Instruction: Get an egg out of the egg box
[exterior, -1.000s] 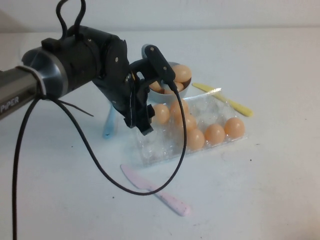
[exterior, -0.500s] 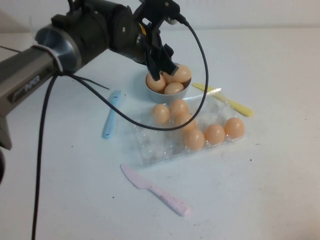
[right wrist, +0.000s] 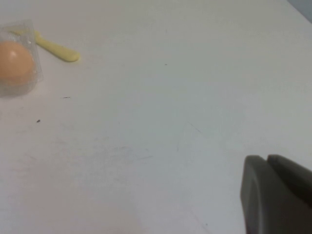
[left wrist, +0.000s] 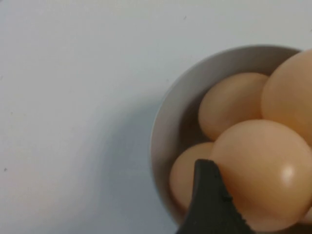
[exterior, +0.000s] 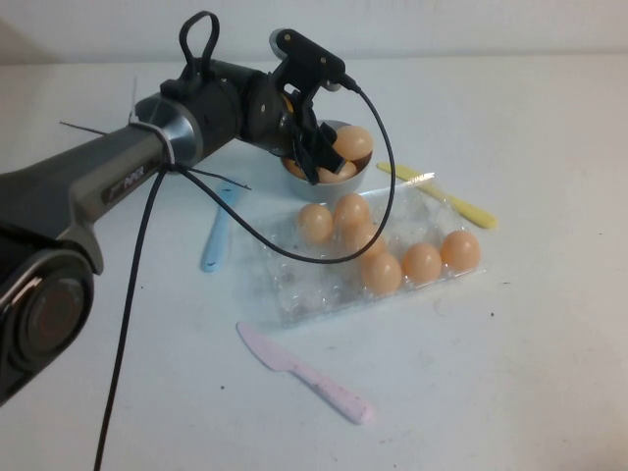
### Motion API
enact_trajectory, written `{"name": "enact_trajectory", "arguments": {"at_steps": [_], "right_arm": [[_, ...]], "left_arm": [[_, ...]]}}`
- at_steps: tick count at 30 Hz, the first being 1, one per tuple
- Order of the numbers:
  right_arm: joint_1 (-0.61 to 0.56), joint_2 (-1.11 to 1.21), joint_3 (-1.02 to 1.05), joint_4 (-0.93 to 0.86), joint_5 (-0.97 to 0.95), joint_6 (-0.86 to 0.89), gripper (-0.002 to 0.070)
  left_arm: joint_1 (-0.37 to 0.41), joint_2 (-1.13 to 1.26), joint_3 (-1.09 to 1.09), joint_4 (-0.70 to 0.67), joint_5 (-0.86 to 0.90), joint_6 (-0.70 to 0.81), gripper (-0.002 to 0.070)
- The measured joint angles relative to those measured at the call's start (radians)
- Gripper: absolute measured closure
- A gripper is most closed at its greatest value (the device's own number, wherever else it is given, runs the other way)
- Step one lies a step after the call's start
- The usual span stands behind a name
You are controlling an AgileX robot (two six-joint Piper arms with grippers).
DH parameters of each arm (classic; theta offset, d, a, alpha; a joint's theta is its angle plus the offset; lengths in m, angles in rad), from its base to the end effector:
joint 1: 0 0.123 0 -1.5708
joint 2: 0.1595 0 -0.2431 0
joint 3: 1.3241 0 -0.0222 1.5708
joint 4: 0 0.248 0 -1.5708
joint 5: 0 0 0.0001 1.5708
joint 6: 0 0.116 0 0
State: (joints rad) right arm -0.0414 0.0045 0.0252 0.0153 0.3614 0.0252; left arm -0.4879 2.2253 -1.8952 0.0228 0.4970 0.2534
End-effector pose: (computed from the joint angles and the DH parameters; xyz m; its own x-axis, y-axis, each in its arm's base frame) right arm 0.1171 -0.0042 0.1643 -0.2973 0.0518 -0.9534 0.0480 0.9981 0.0393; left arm 0.4497 -0.2372 0.1735 -0.4487 0.5438 -0.7092 0.6053 0.7687 0.2065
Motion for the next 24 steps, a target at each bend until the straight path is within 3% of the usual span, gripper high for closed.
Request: {"name": "enact_trajectory", "arguments": {"at_steps": [6,10,20,22,24], "right_arm": [[0.000,0.000,0.000,0.000,0.000,0.000,0.0692],[0.000,0.000,0.000,0.000,0.000,0.000,0.0693],[0.000,0.000,0.000,0.000,0.000,0.000,0.0692],[0.000,0.000,0.000,0.000,0.000,0.000,0.0692],[0.000,0.000,0.000,0.000,0.000,0.000,0.0693]], "left_arm": [[0.009,0.006,-0.003,0.000,0.008,-0.011,0.0160],[0.009,0.006,-0.003,0.000,0.010,-0.027,0.0123],[-0.023,-0.110,-0.003,0.107,0.102,-0.033,0.0122],[-0.026,-0.169,0.011,0.148,0.118,-0.036,0.0151],[-0.027,-0.244,0.062,0.171,0.111,-0.038,0.0224]]}}
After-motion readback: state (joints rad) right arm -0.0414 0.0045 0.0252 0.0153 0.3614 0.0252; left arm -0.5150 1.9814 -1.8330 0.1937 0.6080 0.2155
